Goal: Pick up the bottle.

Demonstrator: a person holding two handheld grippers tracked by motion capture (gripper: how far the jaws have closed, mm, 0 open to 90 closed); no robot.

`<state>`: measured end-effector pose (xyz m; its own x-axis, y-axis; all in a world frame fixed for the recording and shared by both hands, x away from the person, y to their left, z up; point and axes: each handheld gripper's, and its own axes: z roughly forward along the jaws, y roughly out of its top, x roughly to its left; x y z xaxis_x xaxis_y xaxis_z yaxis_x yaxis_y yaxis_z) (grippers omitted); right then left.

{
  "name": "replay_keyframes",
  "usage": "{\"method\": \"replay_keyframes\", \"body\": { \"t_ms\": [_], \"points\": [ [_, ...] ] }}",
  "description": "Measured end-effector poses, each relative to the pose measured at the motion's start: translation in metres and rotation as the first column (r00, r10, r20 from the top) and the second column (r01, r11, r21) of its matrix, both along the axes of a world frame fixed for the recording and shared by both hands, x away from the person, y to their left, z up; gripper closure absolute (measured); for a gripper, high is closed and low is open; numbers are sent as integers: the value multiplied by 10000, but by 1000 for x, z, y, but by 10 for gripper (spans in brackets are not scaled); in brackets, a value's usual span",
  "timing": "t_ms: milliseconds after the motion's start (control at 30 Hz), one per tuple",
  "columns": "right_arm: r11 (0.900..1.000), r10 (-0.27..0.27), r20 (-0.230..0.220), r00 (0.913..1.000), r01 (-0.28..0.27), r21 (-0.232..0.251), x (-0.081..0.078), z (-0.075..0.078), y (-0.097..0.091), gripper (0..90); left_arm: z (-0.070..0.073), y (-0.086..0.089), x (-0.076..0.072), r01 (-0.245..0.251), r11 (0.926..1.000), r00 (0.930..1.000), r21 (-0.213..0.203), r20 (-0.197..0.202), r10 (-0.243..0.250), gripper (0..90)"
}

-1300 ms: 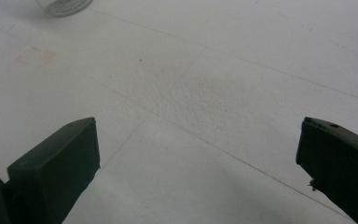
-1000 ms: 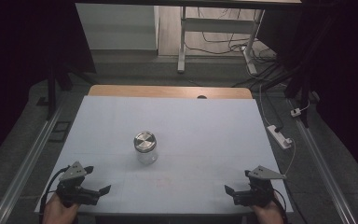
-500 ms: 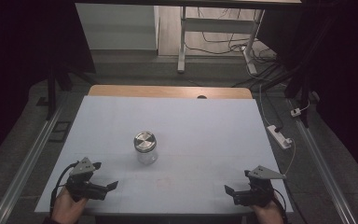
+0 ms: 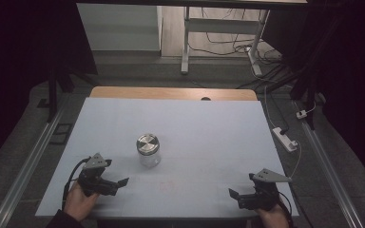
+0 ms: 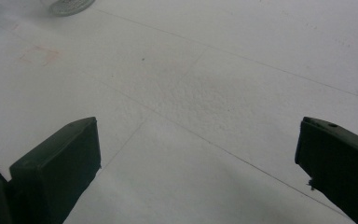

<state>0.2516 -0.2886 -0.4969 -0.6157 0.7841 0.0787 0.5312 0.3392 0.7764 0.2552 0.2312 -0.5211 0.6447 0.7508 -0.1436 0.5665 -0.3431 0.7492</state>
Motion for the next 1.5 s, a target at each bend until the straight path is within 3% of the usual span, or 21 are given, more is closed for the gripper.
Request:
{"method": "replay_keyframes", "body": {
  "t_ms": [433,667,933,1267,1500],
  "points": [
    [10000,37,8,10000,-37,10,0,0,0,1,-2,-12,24,112,9999,9999,-23,-81,-112,0],
    [10000,41,-5,10000,-41,22,0,0,0,1,-4,-22,36,175,9990,9998,409,-92,-171,0],
    [10000,49,4,10000,-49,64,0,0,0,1,-6,-34,52,401,9985,9992,374,-61,-399,0],
    [10000,51,13,10000,-51,82,0,0,-1,1,-8,-52,68,897,9937,9957,675,166,-910,0],
    [9999,56,16,10000,-56,88,0,0,-1,1,-8,-62,80,1047,9938,9939,370,309,-1058,0]
  ]
}}
